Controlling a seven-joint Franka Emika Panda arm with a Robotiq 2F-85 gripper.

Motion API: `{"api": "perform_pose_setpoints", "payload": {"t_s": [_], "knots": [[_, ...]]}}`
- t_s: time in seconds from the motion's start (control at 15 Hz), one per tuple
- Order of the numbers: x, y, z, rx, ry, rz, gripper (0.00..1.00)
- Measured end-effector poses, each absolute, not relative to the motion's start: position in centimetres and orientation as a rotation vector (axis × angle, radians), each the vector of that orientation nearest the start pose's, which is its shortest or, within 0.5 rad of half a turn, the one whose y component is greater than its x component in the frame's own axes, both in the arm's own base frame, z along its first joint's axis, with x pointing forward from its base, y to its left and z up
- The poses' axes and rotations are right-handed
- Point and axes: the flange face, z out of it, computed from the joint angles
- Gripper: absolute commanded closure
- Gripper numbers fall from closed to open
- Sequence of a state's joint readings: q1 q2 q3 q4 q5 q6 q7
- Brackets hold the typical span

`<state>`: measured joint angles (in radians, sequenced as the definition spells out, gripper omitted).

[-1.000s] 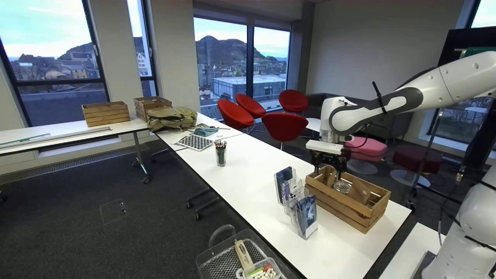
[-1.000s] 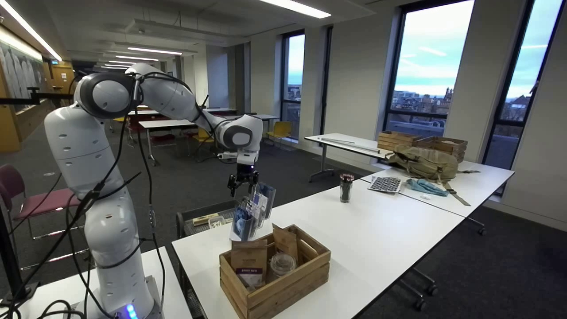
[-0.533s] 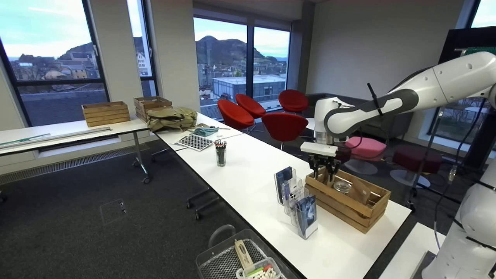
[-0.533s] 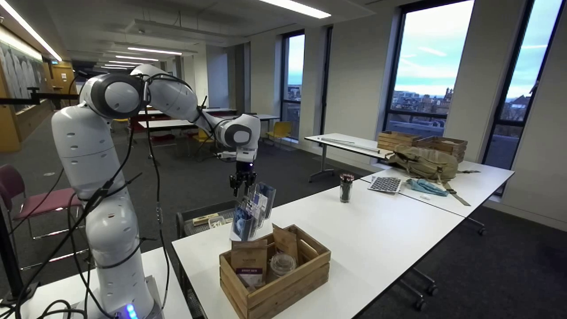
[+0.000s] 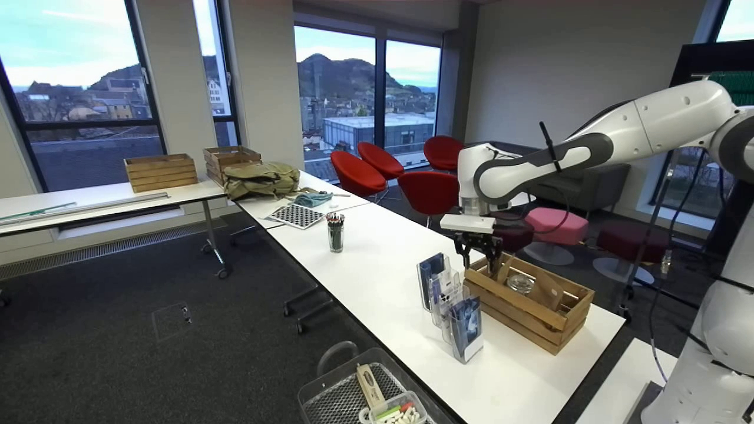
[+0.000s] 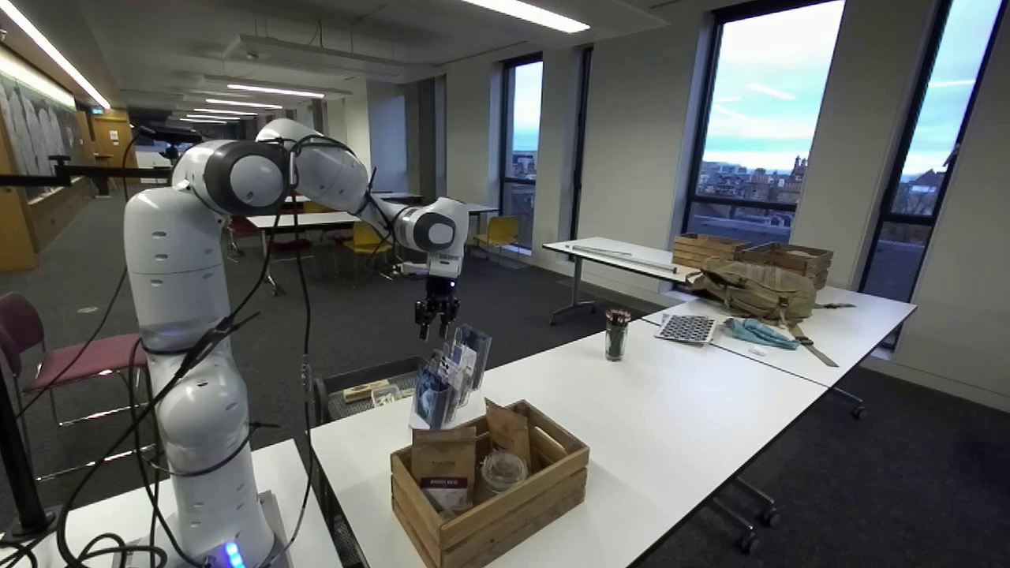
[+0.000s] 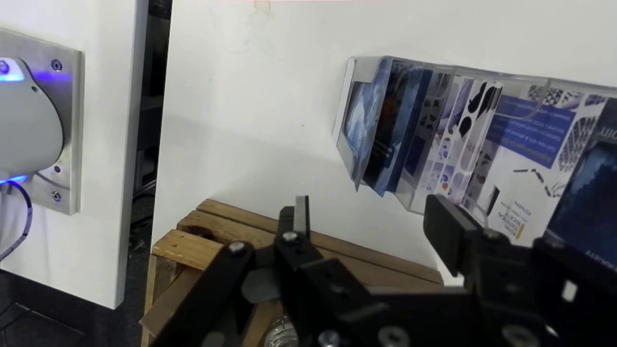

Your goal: Remove one paper from the clear stand.

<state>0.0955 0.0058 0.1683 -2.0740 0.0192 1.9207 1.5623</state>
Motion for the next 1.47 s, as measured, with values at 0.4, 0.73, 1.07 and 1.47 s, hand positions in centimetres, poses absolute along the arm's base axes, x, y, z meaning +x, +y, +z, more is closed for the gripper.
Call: {"api": "perform_pose_setpoints", "payload": {"t_s": [0.4, 0.73, 1.07, 1.47], "knots": [[54.2, 16.5, 39.9, -2.628, 1.941, 0.232, 0.35], [56.1, 16.2, 38.1, -2.62, 1.963, 0.266, 0.35], [57.0, 15.4, 37.0, -2.608, 1.988, 0.281, 0.33], [57.5, 15.2, 36.4, -2.593, 1.99, 0.271, 0.32]]}}
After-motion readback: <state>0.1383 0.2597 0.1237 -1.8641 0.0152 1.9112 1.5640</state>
